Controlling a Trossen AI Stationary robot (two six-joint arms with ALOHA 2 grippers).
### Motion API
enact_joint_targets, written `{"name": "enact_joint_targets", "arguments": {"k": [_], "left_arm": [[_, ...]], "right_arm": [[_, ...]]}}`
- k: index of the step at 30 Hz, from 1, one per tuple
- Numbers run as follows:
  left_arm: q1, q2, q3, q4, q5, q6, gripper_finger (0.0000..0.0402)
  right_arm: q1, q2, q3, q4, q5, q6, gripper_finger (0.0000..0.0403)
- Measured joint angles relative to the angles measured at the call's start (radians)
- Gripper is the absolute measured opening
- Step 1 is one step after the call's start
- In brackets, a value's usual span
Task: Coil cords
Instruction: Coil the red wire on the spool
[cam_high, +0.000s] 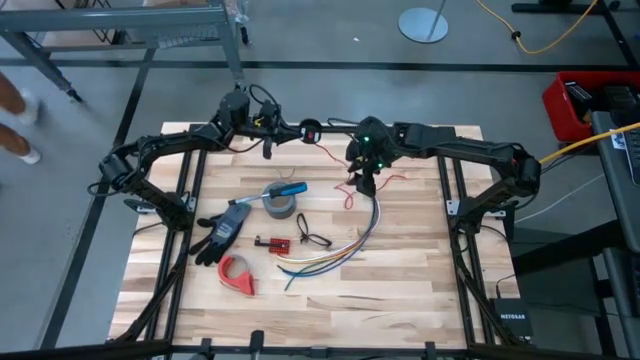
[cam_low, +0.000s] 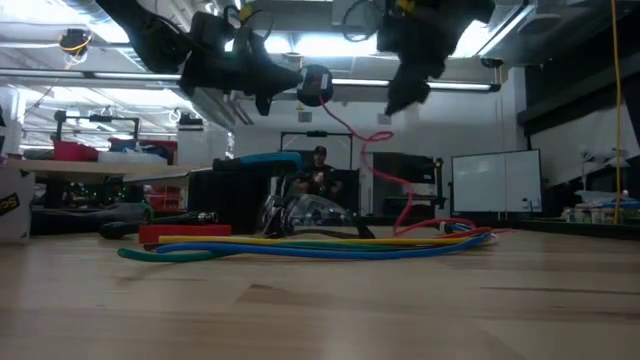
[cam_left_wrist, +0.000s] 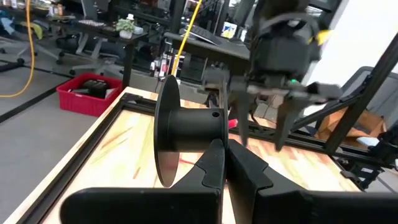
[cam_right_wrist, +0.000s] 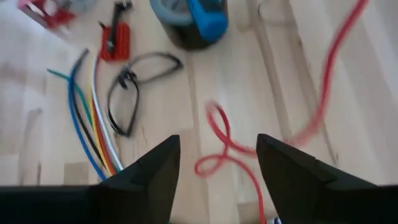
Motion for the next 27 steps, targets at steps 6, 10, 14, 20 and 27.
{"name": "enact_joint_targets", "arguments": {"k": [6, 10, 14, 20, 27], "left_arm": [[0.0, 0.0, 0.0, -0.001, 0.013, 0.0, 0.0], [-0.012, 0.0, 0.0, -0.001, 0.015, -0.005, 0.0], [-0.031, 0.0, 0.0, -0.001, 0.016, 0.0, 0.0], [-0.05, 0.0, 0.0, 0.001, 0.016, 0.0, 0.0], [-0.07, 0.0, 0.0, 0.009, 0.016, 0.0, 0.0]], "right_arm": [[0.0, 0.0, 0.15, -0.119, 0.112, -0.064, 0.0196], [-0.003, -0.01, 0.23, -0.205, 0.235, -0.122, 0.0186], [-0.036, -0.073, 0.242, -0.222, 0.249, -0.14, 0.0173], [-0.132, -0.211, 0.242, -0.292, 0.239, -0.139, 0.0155], [-0.224, -0.435, 0.089, -0.219, 0.152, -0.096, 0.015]]}}
